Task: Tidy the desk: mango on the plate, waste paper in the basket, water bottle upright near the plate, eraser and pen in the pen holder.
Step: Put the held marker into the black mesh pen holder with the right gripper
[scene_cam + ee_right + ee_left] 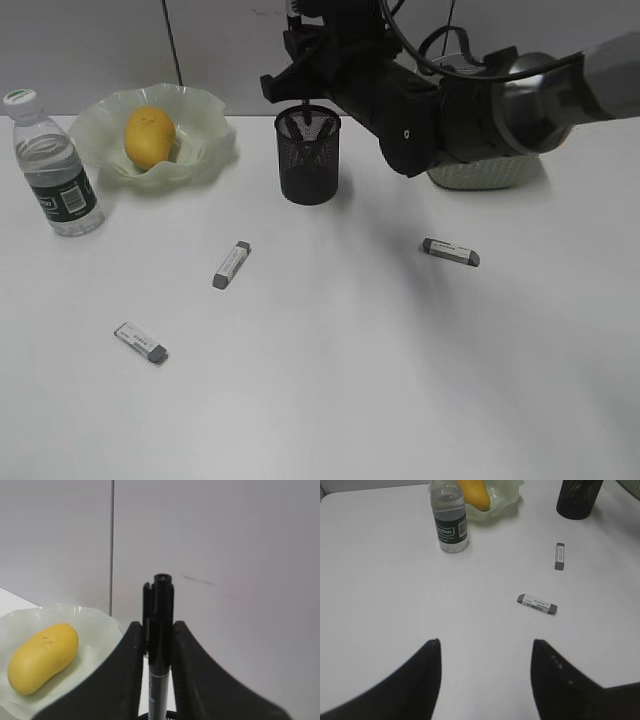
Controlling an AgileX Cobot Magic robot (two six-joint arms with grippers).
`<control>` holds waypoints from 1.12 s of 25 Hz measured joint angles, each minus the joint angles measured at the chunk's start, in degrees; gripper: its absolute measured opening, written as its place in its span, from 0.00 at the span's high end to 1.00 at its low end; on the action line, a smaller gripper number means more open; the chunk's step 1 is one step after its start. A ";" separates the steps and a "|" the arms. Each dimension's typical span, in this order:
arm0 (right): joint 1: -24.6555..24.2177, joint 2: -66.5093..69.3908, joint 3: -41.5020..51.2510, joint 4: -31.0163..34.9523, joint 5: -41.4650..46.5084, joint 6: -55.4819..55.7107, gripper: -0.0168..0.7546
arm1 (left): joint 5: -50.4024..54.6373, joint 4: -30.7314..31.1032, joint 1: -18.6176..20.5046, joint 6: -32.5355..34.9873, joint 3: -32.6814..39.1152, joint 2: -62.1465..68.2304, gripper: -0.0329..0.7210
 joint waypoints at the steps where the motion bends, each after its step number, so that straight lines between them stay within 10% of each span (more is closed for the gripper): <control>1: -0.34 0.76 -0.58 0.11 0.05 0.00 0.79 | 0.00 0.00 0.00 0.00 0.00 0.00 0.38; 15: -1.65 2.82 -1.83 1.89 9.57 0.06 0.38 | -0.02 0.00 0.00 0.00 0.00 0.00 0.38; 28: -1.65 -15.86 -2.39 -1.95 62.35 0.06 0.44 | -0.02 0.00 0.00 0.00 0.00 0.00 0.38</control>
